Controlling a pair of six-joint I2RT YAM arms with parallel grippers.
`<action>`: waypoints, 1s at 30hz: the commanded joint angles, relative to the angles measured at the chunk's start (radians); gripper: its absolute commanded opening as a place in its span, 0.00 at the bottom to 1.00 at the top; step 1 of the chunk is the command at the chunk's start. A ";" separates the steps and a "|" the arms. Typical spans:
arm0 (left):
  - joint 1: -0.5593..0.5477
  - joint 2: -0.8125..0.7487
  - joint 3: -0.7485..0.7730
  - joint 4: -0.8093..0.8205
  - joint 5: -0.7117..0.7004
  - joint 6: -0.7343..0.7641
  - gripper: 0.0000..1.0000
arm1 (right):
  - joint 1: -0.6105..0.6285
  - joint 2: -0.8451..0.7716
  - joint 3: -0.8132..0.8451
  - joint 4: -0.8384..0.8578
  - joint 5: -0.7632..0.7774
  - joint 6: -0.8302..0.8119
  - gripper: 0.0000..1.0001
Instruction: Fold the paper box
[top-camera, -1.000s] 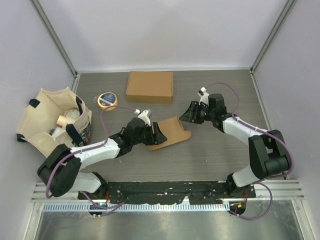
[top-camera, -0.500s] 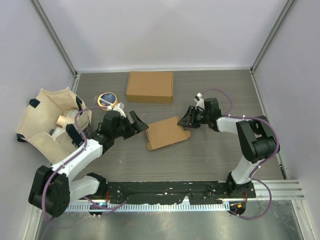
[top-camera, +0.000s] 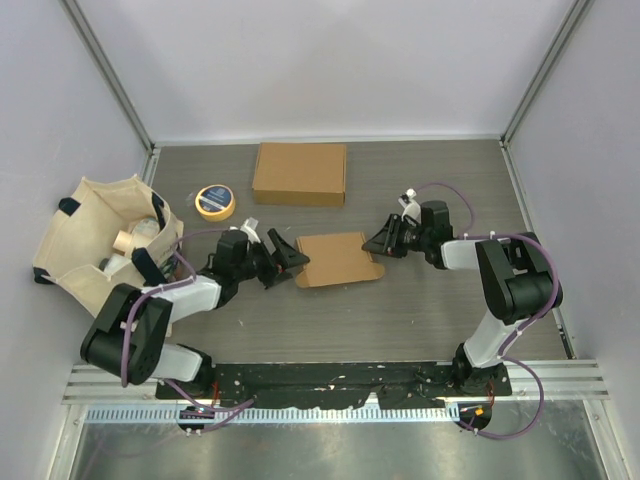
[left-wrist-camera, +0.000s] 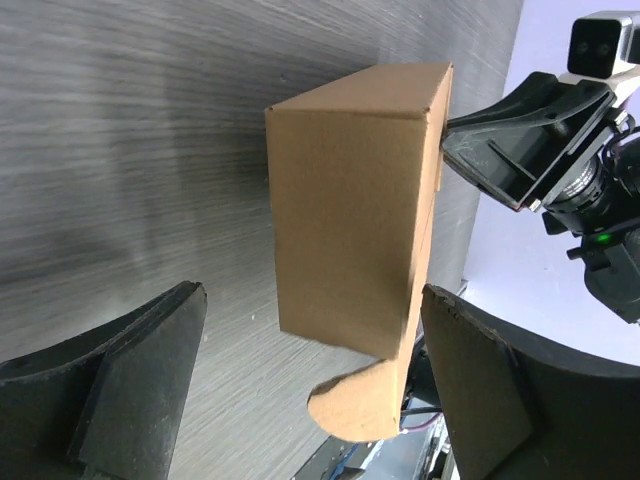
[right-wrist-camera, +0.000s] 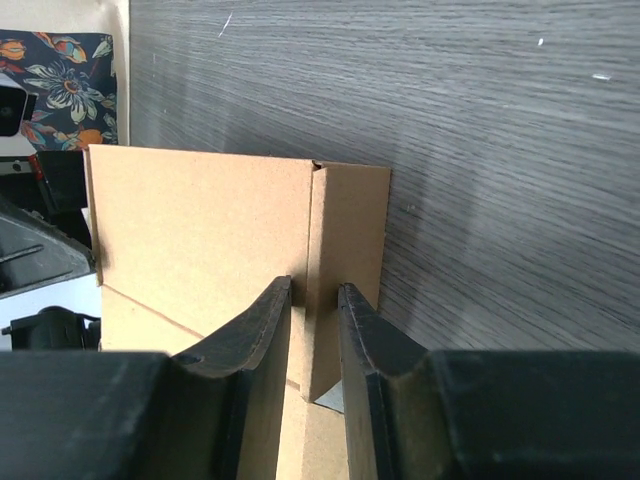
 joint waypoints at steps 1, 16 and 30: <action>-0.027 0.105 0.035 0.270 0.073 -0.091 0.91 | -0.008 0.030 -0.034 -0.025 0.034 -0.023 0.29; -0.085 0.306 0.085 0.530 0.133 -0.340 0.36 | 0.004 -0.059 -0.089 -0.003 0.095 0.022 0.34; -0.084 0.033 0.105 0.001 0.173 -0.424 0.01 | 0.290 -0.525 0.214 -0.655 0.774 -0.446 0.81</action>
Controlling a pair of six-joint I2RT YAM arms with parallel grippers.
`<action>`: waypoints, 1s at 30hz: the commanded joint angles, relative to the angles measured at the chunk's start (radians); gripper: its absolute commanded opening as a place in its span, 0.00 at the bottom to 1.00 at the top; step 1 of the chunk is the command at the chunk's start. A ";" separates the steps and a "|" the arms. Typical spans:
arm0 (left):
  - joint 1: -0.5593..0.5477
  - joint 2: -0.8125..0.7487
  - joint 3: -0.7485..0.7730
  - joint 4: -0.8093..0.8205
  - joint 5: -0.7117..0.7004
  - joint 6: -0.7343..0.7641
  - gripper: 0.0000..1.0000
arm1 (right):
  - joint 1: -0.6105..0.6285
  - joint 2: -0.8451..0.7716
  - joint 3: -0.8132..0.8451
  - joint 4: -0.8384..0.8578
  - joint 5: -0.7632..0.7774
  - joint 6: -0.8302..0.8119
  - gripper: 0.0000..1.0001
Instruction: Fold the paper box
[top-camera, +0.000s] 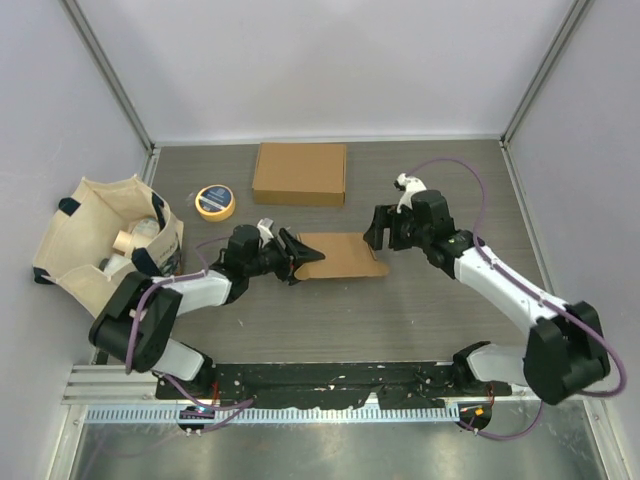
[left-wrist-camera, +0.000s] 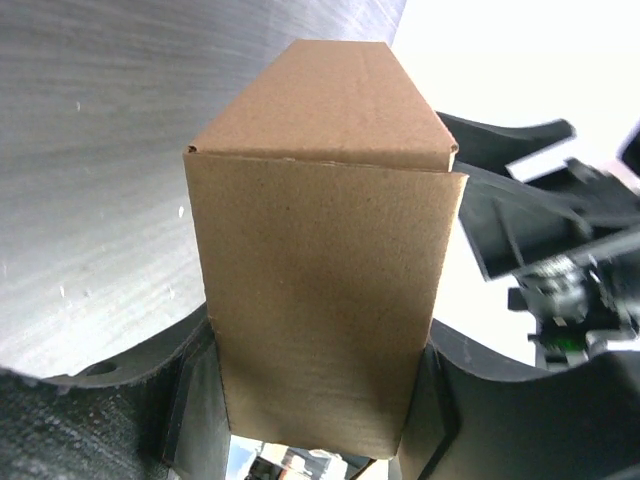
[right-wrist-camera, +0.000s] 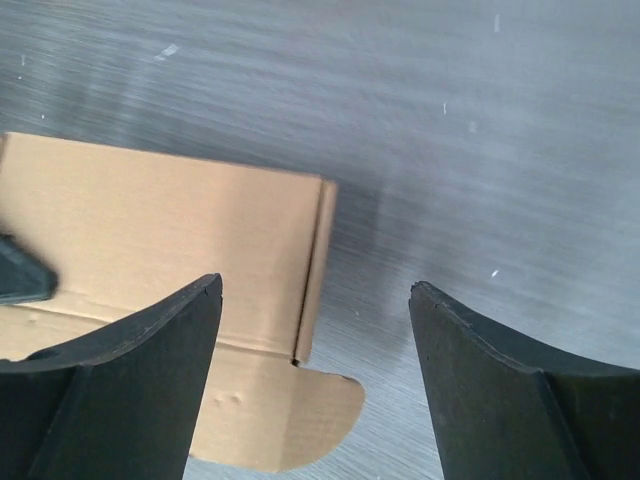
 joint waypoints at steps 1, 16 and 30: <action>0.002 -0.139 0.056 -0.271 0.035 -0.033 0.01 | 0.156 -0.158 0.144 -0.154 0.279 -0.246 0.83; 0.009 -0.363 -0.053 -0.483 0.165 -0.392 0.00 | 0.898 -0.157 0.076 -0.068 0.574 -0.701 0.88; 0.012 -0.449 -0.078 -0.483 0.218 -0.432 0.01 | 0.968 -0.003 0.011 0.071 0.865 -0.800 0.82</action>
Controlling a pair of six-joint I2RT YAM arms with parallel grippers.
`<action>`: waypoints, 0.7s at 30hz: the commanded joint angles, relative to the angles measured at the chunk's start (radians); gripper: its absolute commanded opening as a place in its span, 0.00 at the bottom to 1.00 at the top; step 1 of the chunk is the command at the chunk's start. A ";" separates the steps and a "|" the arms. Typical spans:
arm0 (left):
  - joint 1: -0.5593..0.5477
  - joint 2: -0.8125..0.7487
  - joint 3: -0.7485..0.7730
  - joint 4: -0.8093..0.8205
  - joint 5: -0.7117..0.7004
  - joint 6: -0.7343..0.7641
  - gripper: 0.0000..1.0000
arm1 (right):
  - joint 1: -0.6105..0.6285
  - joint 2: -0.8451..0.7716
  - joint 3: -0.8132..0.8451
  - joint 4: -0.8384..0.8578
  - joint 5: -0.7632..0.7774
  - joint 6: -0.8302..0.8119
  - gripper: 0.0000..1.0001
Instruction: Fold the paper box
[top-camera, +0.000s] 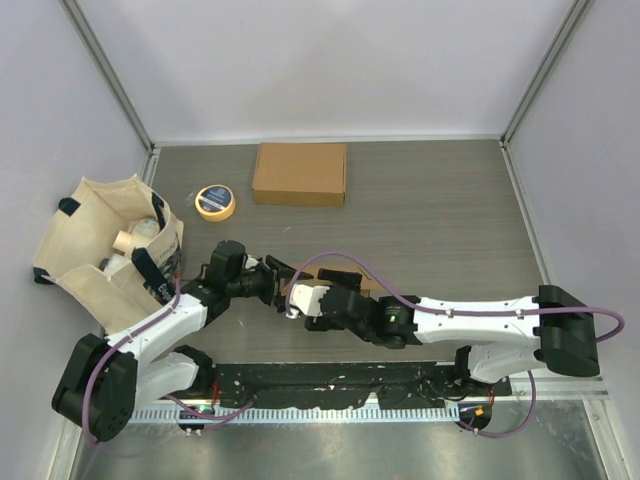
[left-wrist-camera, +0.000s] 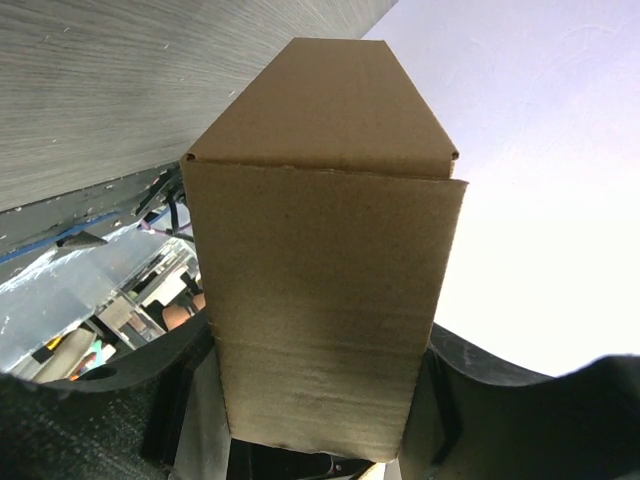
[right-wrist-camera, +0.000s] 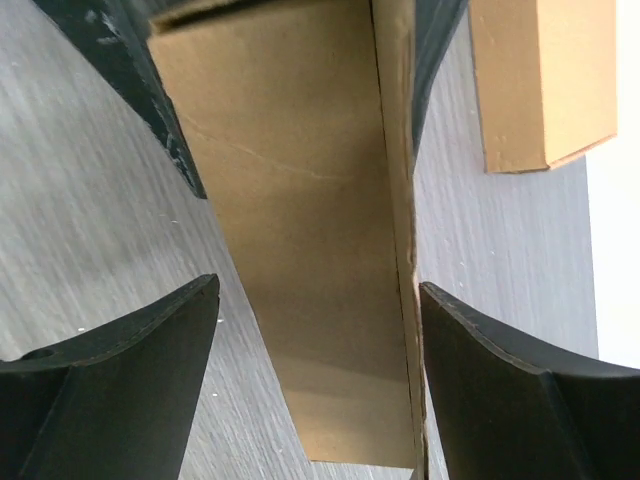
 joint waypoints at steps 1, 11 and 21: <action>0.003 -0.022 0.006 0.027 0.058 -0.007 0.05 | 0.022 0.009 -0.027 0.151 0.224 -0.068 0.80; 0.011 -0.171 0.035 -0.150 -0.152 0.301 0.65 | 0.088 -0.023 0.008 -0.028 0.187 -0.010 0.42; 0.033 -0.407 0.152 -0.521 -0.568 0.913 0.77 | -0.193 0.003 0.181 -0.496 -0.448 0.156 0.42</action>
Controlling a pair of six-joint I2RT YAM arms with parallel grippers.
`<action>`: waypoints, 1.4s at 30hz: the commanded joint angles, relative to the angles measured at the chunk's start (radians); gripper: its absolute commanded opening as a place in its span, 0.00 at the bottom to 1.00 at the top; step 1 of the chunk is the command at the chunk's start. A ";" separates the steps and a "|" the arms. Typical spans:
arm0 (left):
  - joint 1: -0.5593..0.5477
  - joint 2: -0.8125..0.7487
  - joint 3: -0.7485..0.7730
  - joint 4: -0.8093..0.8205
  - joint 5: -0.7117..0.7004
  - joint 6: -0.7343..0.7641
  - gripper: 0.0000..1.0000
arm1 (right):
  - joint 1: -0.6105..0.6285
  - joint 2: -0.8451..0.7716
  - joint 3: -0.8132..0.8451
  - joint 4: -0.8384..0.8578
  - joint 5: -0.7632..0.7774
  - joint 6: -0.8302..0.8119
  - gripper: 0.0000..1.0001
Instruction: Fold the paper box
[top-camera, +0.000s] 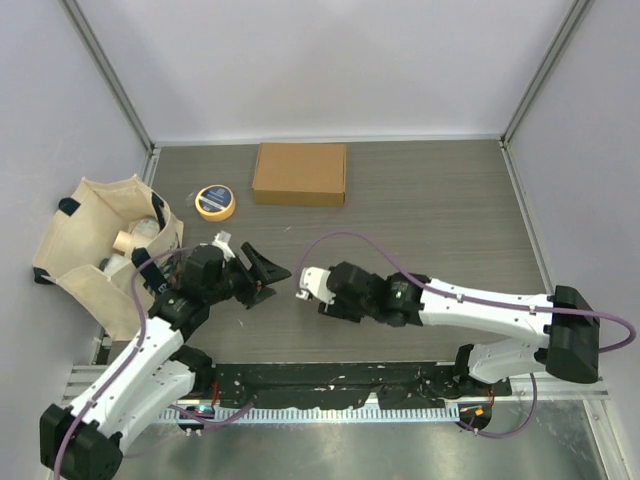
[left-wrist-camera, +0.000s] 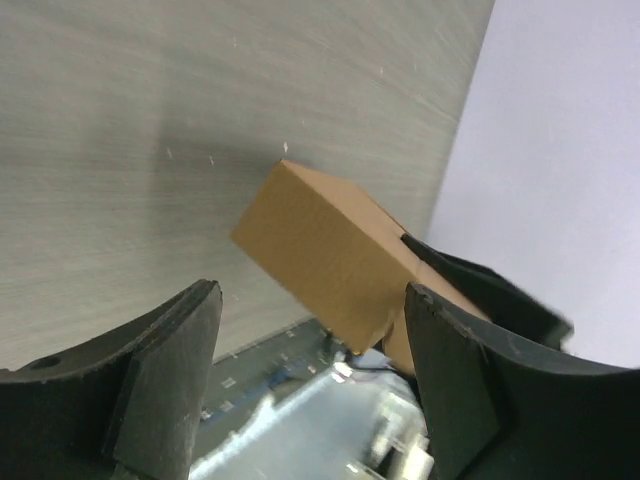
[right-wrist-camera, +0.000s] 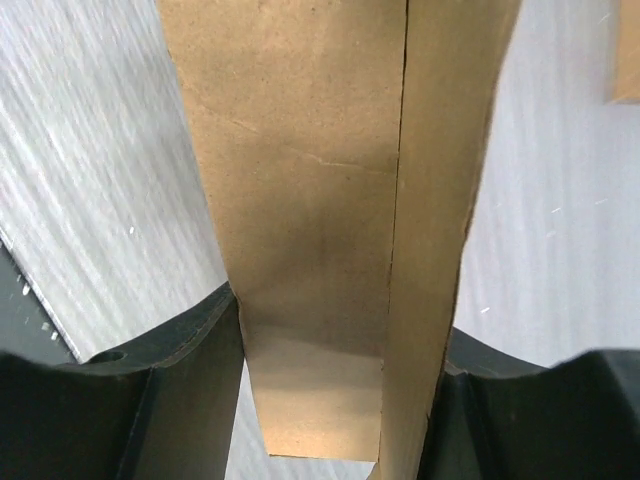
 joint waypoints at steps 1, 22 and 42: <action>0.006 -0.122 0.092 -0.155 -0.211 0.328 0.74 | -0.116 0.049 0.090 -0.223 -0.309 0.073 0.42; -0.139 0.077 0.085 0.172 -0.060 0.557 0.73 | -0.254 -0.103 0.104 -0.108 -0.326 0.240 0.89; -0.185 0.315 0.278 -0.057 0.035 0.729 0.67 | -0.327 -0.334 0.004 -0.419 -0.247 0.827 0.54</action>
